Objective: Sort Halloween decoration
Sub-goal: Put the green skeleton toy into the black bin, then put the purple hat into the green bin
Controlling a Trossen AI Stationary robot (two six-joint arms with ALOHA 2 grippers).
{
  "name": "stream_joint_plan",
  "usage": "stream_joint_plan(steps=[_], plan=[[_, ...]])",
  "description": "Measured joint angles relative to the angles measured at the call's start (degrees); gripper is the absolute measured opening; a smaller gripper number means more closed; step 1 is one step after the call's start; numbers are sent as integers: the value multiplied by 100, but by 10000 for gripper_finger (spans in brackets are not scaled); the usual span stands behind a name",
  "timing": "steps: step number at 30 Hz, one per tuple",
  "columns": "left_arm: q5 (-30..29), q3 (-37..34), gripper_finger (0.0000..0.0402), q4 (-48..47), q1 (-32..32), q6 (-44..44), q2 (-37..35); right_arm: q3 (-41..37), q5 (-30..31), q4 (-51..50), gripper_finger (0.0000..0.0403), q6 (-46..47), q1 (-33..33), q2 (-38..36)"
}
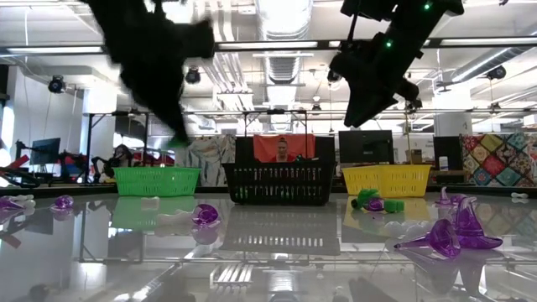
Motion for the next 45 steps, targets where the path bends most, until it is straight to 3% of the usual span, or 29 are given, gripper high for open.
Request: stream_joint_plan(steps=[6,12,18,26,35,40,45], plan=[[-31,-143,9,2094,251,1968,-593,0,1,28,95,-35,74,0],[-29,-194,9,3112,784,3120,-326,-4,-1,74,95,-135,131,0],[66,-198,17,3207,1368,2995,263,48,-184,-48,95,-189,179,-189],[122,-178,67,3253,1588,2930,535,50,-844,-59,95,171,402,-452],[124,-169,120,3185,1547,2767,513,50,-1206,-60,95,615,843,-455],[238,-169,125,3047,1365,2567,319,50,-1253,-60,95,987,1174,-452],[242,-169,125,2884,937,2539,-188,50,-1874,-102,95,1630,1356,-450]])
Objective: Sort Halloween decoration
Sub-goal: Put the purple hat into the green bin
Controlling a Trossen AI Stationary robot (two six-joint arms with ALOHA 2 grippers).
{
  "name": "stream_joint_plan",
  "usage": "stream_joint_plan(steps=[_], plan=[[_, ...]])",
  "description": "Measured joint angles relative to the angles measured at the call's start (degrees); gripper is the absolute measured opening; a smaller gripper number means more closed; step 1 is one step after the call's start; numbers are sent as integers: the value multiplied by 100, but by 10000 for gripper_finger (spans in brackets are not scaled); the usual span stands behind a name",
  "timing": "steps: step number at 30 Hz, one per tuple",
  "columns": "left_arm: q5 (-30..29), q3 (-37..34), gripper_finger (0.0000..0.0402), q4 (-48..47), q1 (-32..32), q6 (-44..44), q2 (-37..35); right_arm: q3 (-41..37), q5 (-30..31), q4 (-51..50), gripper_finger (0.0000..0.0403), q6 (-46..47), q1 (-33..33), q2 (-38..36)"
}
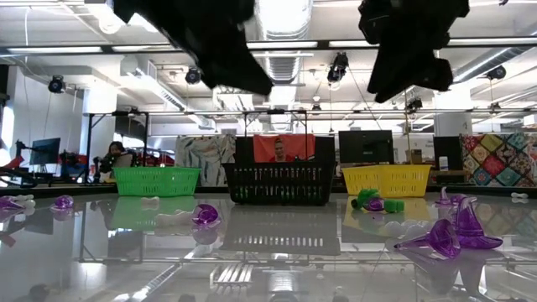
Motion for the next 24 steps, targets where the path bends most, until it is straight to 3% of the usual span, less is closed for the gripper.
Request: stream_joint_plan(steps=[5,12,16,24], plan=[[-23,-276,125,82,-529,8,-693,0,-203,-392,95,533,42,2],[-170,-1195,125,1321,-1147,-95,-1671,0,-198,-1384,95,1400,39,4],[-168,-1699,125,2069,-1213,-74,-1977,-2,-201,-1695,95,1639,37,4],[-192,-2207,125,2258,-1198,272,-2433,-128,-162,-2367,95,1972,-148,7]])
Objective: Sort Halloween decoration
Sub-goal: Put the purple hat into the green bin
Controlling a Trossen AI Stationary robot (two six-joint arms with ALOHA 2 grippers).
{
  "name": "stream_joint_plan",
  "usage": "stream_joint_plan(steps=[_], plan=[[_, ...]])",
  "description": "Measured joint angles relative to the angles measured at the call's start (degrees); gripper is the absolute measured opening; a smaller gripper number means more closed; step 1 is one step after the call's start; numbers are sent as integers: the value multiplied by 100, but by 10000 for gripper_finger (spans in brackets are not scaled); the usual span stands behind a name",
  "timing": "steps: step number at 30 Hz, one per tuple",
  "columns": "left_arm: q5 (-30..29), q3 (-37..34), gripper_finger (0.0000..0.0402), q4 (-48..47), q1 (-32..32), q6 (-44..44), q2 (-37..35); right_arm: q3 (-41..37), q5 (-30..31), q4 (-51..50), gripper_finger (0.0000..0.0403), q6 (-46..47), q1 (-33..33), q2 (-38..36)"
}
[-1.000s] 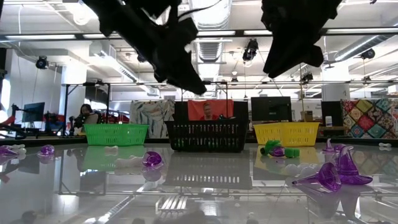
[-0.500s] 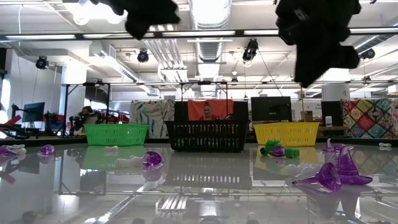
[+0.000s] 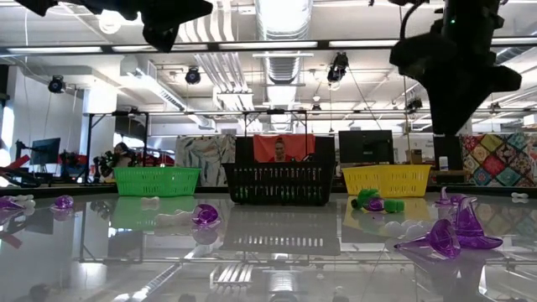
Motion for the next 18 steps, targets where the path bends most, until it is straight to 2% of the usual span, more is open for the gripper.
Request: stream_joint_plan(steps=[8,18], plan=[[-710,87,125,-9,28,511,-87,-315,-8,35,95,103,-171,0],[-748,163,125,-16,124,914,-76,-985,127,1410,95,-133,-178,2]])
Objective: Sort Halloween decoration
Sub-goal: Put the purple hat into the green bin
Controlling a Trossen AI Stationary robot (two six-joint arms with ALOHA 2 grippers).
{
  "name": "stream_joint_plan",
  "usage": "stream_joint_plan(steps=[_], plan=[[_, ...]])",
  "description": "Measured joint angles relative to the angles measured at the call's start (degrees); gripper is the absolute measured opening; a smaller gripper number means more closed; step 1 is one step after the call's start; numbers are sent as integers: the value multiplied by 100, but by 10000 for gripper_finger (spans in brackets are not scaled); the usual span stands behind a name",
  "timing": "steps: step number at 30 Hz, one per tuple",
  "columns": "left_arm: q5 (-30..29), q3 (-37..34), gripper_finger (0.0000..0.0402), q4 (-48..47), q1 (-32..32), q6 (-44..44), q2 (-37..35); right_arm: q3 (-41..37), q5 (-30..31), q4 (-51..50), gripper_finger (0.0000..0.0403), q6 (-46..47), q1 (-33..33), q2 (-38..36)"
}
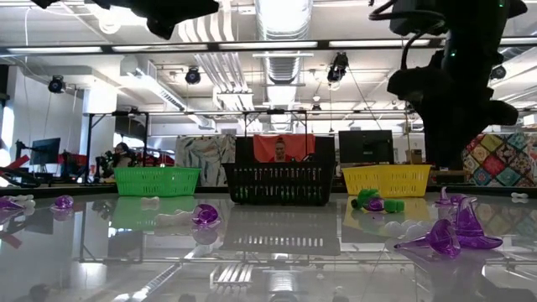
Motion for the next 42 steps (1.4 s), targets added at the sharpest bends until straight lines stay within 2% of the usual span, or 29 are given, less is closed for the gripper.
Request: stream_joint_plan(steps=[5,12,18,27,35,42], plan=[[0,0,125,0,72,-37,13,-73,52,9,95,23,0,96],[2,0,125,3,71,-65,13,-73,7,151,95,-171,0,752],[0,0,125,-2,71,-92,15,-5,8,189,89,-266,0,990],[2,-2,125,0,71,-96,15,-3,16,308,15,-424,0,970],[43,-7,125,-114,71,-94,-35,49,48,235,9,-636,0,858],[59,60,125,-1105,71,-214,-902,279,509,281,9,-1116,-66,103]])
